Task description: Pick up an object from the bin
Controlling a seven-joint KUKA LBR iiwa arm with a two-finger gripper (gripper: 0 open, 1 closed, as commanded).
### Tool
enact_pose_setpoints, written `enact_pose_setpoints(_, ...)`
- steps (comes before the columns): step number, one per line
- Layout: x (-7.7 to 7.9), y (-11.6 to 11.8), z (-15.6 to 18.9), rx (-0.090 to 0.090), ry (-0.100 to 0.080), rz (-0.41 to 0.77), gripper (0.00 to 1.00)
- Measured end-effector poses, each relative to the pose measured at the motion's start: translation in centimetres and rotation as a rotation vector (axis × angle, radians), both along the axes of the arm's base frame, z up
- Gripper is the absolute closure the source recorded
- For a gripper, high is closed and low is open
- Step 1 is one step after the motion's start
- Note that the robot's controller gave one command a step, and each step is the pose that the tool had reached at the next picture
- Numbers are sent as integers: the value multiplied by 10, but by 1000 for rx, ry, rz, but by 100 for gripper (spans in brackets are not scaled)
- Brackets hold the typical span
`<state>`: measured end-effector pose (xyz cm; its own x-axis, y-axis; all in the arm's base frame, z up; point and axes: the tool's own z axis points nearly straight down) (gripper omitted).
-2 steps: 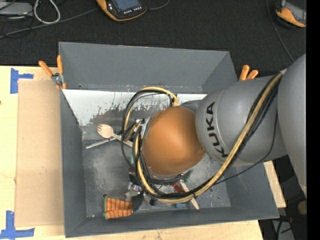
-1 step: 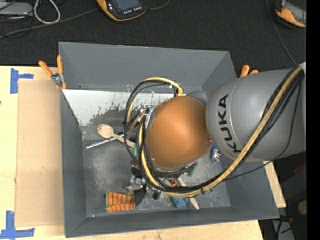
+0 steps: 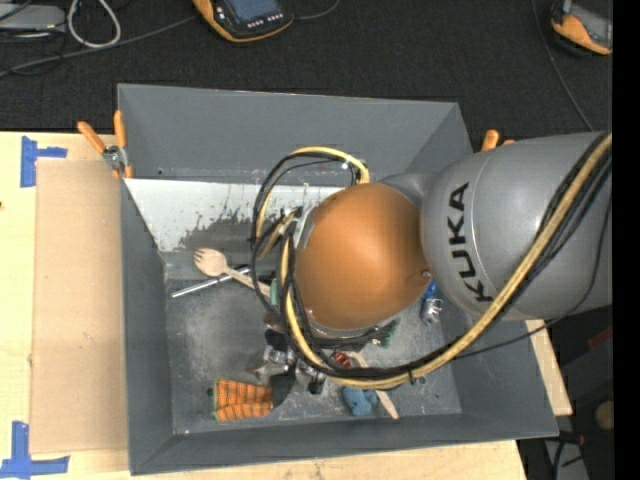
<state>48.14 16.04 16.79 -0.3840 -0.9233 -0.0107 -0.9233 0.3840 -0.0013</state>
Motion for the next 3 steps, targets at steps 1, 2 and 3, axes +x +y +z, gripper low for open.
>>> enact_pose_setpoints(1, 0, 1, 8, 0, 2, -3, 100)
enact_pose_setpoints(2, -2, 1, 37, -1, 12, -3, 100)
enact_pose_setpoints(3, -2, 1, 71, 1, 9, -7, 100)
